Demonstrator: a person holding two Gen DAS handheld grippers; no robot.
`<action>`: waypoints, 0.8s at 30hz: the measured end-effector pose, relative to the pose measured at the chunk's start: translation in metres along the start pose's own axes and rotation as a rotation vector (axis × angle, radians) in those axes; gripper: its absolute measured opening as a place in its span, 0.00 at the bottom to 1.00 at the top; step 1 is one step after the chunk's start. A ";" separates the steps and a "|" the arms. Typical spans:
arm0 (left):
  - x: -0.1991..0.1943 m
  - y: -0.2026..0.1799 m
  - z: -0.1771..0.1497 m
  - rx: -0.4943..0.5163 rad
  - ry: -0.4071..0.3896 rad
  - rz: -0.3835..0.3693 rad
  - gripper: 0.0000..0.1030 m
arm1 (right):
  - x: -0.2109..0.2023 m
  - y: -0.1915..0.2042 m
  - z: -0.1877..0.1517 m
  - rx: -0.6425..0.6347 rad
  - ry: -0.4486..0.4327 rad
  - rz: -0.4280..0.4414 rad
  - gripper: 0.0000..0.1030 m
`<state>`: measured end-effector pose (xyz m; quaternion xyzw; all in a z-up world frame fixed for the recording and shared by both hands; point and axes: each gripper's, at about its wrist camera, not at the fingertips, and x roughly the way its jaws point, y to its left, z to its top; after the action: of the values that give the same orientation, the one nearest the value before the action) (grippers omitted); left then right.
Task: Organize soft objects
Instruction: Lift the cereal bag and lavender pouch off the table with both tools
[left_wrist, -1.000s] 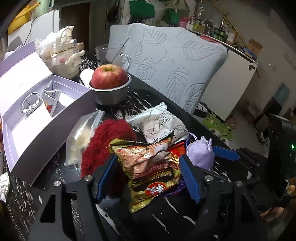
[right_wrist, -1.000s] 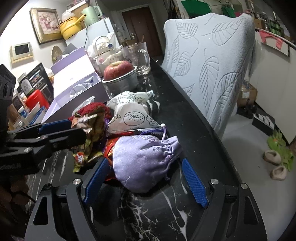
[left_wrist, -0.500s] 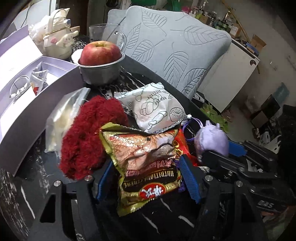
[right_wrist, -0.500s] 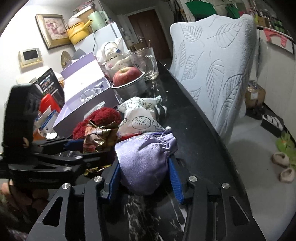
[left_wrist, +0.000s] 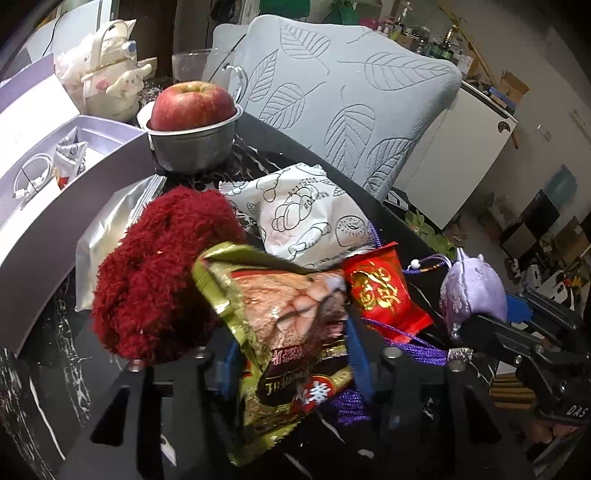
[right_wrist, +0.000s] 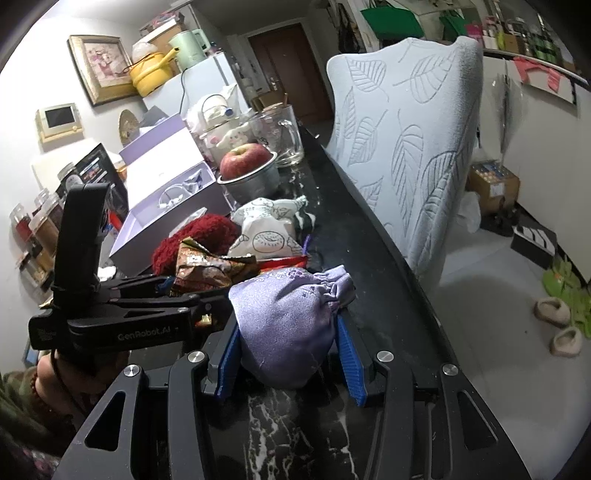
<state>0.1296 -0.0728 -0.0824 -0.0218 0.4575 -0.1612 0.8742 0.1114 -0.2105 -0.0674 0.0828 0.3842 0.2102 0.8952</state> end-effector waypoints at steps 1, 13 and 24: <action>-0.001 0.000 0.000 0.001 0.000 -0.003 0.43 | -0.001 0.001 0.000 -0.003 -0.002 0.000 0.46; -0.044 0.006 -0.006 -0.013 -0.076 0.001 0.43 | -0.016 0.021 -0.001 -0.037 -0.045 0.042 0.46; -0.091 0.024 -0.032 -0.052 -0.138 0.062 0.43 | -0.026 0.061 -0.013 -0.098 -0.072 0.125 0.46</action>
<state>0.0623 -0.0190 -0.0336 -0.0413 0.4006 -0.1203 0.9074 0.0672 -0.1675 -0.0402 0.0702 0.3349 0.2812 0.8966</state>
